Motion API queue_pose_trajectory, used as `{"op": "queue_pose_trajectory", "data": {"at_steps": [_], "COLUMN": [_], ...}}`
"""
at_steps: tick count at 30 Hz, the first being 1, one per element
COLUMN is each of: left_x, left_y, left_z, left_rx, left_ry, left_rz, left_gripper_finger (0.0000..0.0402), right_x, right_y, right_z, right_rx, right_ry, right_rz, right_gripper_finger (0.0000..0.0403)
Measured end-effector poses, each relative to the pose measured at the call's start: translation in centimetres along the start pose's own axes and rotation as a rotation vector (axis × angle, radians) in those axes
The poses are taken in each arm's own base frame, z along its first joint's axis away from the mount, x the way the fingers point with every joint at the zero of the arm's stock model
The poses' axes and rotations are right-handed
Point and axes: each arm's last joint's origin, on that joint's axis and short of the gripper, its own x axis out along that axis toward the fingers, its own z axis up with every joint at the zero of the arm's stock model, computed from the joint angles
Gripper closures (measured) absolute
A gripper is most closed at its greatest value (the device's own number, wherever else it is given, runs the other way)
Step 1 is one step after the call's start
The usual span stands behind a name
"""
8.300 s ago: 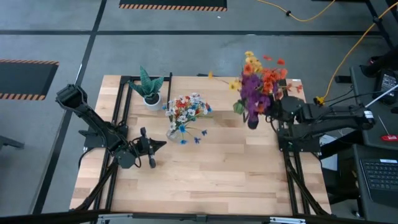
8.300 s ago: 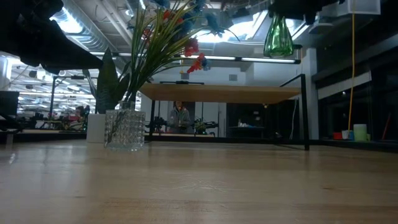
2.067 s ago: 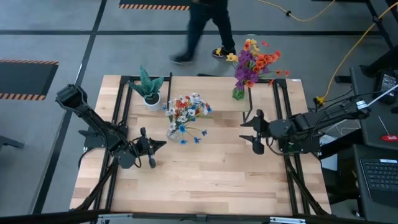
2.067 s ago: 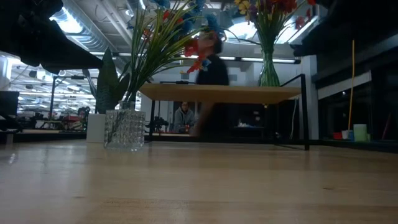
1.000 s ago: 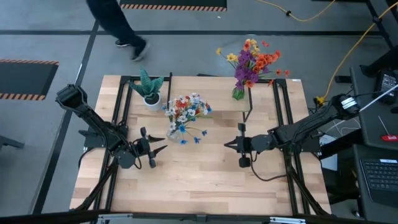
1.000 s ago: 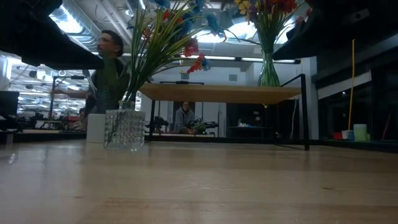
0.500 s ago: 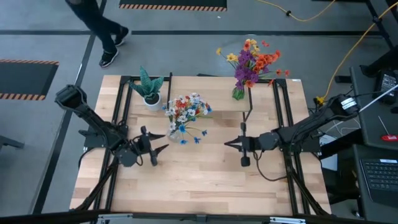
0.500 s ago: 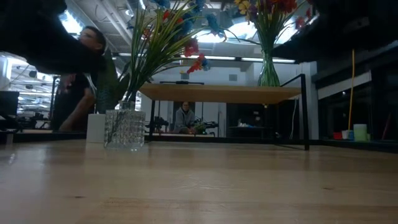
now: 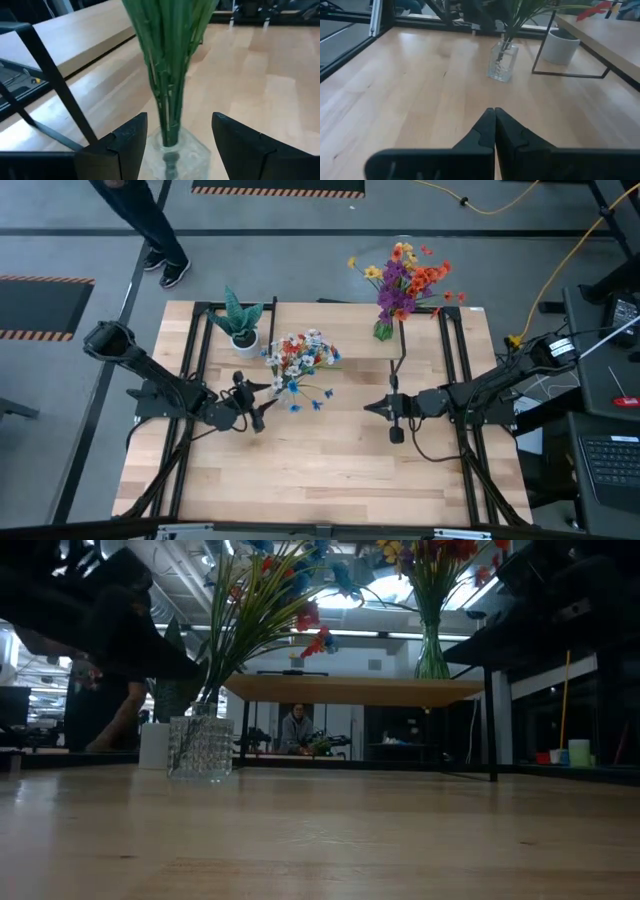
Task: Pick and place flowers into a vace then onto a shelf
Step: Put the transparent flower vase on the shelf
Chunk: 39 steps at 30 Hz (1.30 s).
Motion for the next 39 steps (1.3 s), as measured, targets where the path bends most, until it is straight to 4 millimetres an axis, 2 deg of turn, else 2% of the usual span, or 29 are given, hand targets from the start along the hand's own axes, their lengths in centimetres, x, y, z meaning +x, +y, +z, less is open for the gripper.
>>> {"op": "queue_pose_trajectory", "data": {"at_steps": [11,19,27,39], "left_x": [1.1,2.2,3.0,3.2], "left_y": [1.0,1.2,0.9,0.9], "left_z": [-0.4,-1.4,-1.4,-1.3], "left_rx": [-0.025,0.006,-0.012,0.004], "left_ry": [0.083,0.14,0.13,0.133], "left_rz": [0.001,0.036,0.012,-0.022], "left_gripper_finger": [0.0185,0.0185,0.0185,0.0185], "right_x": [0.0,0.0,0.0,0.0], "right_y": [0.0,0.0,0.0,0.0], "right_z": [0.0,0.0,0.0,0.0], "right_rx": [-0.004,-0.011,-0.022,-0.025], "right_ry": [0.003,0.003,0.003,0.003], "right_rz": [0.008,0.008,0.007,0.006], "right_gripper_finger": [0.0401,0.0401,0.0401,0.0401]}}
